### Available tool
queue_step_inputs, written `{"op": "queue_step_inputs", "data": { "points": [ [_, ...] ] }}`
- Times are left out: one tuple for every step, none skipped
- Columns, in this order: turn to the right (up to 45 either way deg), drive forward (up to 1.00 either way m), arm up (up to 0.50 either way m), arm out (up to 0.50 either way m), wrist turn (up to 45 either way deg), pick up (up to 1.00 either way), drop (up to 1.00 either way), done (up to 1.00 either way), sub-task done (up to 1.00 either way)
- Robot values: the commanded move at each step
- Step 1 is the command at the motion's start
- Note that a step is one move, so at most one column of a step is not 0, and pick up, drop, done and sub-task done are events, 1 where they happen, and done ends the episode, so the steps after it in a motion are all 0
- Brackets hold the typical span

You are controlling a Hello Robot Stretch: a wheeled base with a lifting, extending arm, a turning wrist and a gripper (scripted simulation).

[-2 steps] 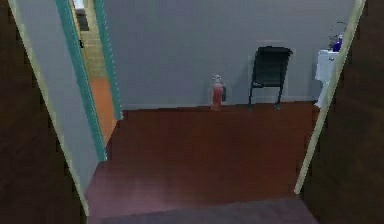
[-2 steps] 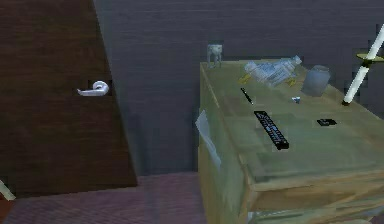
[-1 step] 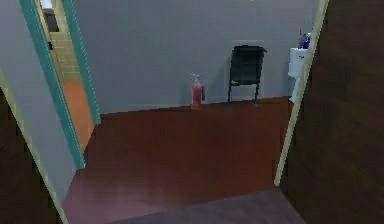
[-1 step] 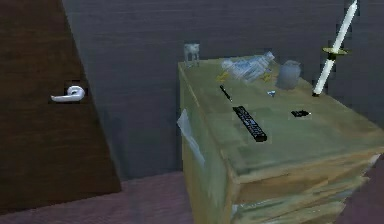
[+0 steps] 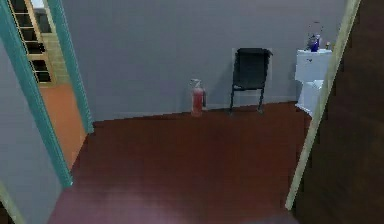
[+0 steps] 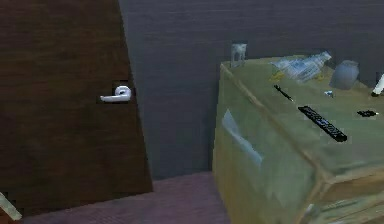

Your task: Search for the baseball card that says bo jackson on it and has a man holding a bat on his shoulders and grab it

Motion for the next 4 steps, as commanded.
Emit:
{"op": "queue_step_inputs", "data": {
  "points": [
    [-21.0,0.00,0.00,0.00,0.0,0.00,0.00,0.00,0.00],
    [0.0,1.00,0.00,0.00,0.0,0.00,0.00,0.00,0.00],
    [-3.0,0.00,0.00,0.00,0.0,0.00,0.00,0.00,0.00],
    [0.0,0.85,0.00,0.00,0.0,0.00,0.00,0.00,0.00]
  ]
}}
